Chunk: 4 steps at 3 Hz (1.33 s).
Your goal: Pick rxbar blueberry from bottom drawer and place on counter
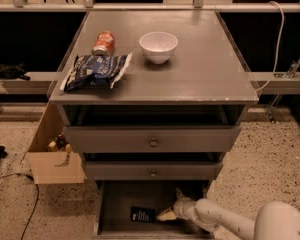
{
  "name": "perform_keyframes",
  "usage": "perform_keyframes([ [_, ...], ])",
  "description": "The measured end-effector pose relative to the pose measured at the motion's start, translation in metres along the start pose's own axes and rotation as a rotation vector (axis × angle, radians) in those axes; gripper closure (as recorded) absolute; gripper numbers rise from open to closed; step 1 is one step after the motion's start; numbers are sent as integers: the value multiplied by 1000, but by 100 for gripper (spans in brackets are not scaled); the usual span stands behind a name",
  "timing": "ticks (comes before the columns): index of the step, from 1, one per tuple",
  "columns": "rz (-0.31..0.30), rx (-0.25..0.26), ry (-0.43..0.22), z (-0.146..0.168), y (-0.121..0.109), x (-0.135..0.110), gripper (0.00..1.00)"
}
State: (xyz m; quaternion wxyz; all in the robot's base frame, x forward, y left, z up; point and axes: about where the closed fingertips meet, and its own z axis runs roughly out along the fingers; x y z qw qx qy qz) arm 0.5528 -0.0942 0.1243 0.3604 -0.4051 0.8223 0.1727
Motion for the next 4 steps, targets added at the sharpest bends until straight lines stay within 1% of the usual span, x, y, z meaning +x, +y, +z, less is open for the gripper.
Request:
perform_keyframes([
  [1,1,0,-1,0,0,0,0],
  [2,-35,-61,-12,13,-1,-14,0],
  [3,-119,-145,8,37,9,-33,0],
  [4,-139,-168,10,47,18,-41,0],
])
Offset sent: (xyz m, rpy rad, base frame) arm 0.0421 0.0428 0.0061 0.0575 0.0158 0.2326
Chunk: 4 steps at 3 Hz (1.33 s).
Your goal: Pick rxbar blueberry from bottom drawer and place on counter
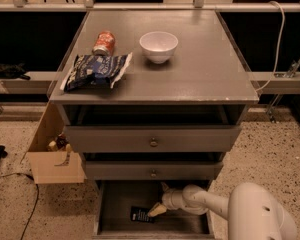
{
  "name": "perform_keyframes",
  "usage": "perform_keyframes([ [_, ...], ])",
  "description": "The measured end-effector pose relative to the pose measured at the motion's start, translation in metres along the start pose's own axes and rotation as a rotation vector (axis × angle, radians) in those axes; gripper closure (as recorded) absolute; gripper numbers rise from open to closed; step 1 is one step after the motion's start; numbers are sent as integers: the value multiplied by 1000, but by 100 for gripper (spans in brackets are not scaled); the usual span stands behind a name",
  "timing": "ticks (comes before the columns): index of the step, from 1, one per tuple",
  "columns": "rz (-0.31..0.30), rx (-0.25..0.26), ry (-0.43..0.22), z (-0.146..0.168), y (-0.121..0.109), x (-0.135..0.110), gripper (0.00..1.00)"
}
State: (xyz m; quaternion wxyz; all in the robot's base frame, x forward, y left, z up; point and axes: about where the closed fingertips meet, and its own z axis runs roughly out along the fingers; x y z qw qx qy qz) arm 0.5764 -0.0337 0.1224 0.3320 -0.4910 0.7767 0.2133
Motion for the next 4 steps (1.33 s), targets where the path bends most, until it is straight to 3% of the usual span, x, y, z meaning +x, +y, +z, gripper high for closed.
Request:
perform_keyframes([
  [1,-2,-1,1,1,1,0,0],
  [4,-108,-19,47,10,43,9,0],
])
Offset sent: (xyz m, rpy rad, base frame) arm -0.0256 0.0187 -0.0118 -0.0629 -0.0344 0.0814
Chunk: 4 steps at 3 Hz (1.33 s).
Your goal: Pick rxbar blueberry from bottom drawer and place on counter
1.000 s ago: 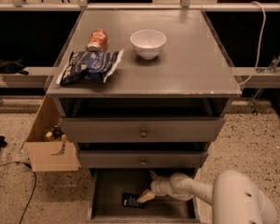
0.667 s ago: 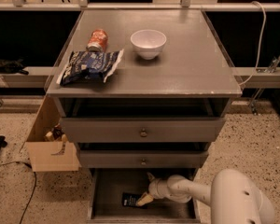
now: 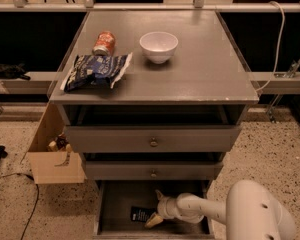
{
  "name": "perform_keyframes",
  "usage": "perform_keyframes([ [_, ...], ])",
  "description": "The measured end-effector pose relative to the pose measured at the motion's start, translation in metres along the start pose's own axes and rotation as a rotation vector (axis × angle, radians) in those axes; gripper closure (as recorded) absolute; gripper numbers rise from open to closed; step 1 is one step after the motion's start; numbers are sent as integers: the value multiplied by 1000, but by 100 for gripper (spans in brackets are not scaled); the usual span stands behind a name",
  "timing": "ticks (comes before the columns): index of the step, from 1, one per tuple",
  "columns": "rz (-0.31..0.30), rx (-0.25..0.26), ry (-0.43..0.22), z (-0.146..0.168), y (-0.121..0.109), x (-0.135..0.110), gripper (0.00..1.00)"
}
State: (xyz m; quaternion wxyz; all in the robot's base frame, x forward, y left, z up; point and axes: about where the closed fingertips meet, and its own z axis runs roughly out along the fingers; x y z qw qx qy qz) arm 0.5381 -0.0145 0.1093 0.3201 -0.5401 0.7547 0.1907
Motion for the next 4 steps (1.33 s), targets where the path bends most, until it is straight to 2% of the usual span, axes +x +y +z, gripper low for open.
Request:
perform_keyframes([
  [1,-25,-7,10,4,10,0,0],
  [2,-50,-46,31,29,5,-7,0],
  [3,-50,-46,31,29,5,-7,0],
  [4,-50,-46,31,29,5,-7,17],
])
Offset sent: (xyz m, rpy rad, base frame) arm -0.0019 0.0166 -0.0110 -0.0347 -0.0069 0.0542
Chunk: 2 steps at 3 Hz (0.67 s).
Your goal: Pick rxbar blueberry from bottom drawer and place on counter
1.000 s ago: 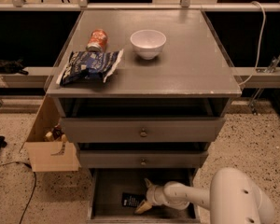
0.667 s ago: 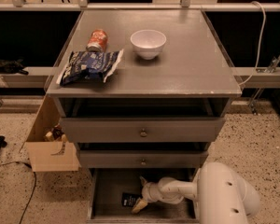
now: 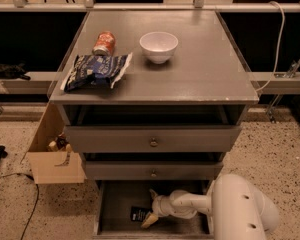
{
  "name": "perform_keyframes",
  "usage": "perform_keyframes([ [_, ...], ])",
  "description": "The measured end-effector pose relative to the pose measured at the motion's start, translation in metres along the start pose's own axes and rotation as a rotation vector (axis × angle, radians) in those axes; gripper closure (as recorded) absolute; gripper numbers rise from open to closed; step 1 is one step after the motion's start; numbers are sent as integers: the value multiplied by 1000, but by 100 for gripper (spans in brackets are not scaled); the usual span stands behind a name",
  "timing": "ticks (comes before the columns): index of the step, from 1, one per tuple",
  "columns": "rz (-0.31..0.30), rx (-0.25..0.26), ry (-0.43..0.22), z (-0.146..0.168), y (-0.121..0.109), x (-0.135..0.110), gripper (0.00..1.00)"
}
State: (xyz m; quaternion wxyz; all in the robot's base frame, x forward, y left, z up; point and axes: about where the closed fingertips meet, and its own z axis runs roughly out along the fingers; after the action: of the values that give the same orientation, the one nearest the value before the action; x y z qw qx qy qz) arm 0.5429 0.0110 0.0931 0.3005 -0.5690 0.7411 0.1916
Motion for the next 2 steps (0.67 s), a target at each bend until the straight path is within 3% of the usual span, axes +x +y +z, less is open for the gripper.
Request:
perform_keyframes([
  [2,0,0,0,0,0,0,63],
])
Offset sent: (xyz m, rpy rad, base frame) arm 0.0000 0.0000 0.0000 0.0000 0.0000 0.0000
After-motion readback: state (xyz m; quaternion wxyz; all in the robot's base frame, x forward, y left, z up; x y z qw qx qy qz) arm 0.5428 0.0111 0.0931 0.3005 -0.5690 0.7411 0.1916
